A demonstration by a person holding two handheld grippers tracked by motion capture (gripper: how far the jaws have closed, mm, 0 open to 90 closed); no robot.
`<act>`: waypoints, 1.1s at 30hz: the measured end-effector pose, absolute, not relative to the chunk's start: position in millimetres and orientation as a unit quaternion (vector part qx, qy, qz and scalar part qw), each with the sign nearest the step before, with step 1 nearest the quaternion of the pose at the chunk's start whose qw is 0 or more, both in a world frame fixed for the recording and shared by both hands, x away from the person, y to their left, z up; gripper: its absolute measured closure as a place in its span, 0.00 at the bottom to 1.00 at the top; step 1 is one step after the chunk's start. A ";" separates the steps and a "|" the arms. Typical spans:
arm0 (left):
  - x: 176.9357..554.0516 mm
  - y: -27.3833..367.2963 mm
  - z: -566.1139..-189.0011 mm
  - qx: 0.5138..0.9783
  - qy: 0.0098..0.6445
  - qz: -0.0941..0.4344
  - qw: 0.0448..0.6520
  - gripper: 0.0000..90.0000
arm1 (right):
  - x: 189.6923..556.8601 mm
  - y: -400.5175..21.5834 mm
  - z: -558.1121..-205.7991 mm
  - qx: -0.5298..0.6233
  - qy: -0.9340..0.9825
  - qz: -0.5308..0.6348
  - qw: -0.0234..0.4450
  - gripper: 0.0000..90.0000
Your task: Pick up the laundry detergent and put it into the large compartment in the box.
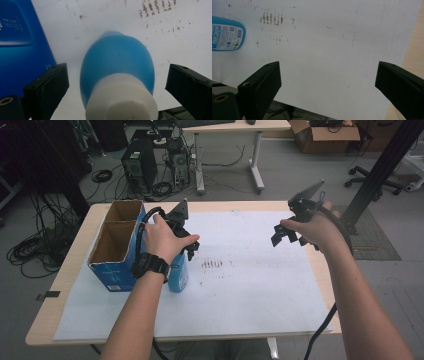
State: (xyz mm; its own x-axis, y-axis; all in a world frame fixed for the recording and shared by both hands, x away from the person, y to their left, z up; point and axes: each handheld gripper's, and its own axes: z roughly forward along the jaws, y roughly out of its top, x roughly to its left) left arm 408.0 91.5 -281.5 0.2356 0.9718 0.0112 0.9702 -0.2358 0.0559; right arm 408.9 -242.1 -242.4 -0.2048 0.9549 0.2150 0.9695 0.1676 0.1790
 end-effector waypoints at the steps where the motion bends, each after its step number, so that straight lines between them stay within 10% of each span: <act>1: 407.9 91.2 -282.7 0.785 0.619 0.022 0.019 0.06 | 409.0 -242.1 -242.9 -0.629 -0.765 -0.138 0.026 0.08; 33: 409.8 89.4 -289.1 0.783 0.622 0.026 0.011 0.25 | 410.0 -240.1 -249.0 -0.626 -0.766 -0.141 0.032 0.08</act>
State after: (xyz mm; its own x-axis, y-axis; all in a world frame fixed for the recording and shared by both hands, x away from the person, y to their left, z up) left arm 409.8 89.4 -289.1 0.2259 0.9738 0.0266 0.9726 -0.2270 0.0503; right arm 410.0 -240.1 -249.0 -0.2137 0.9503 0.2265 0.9686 0.1759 0.1758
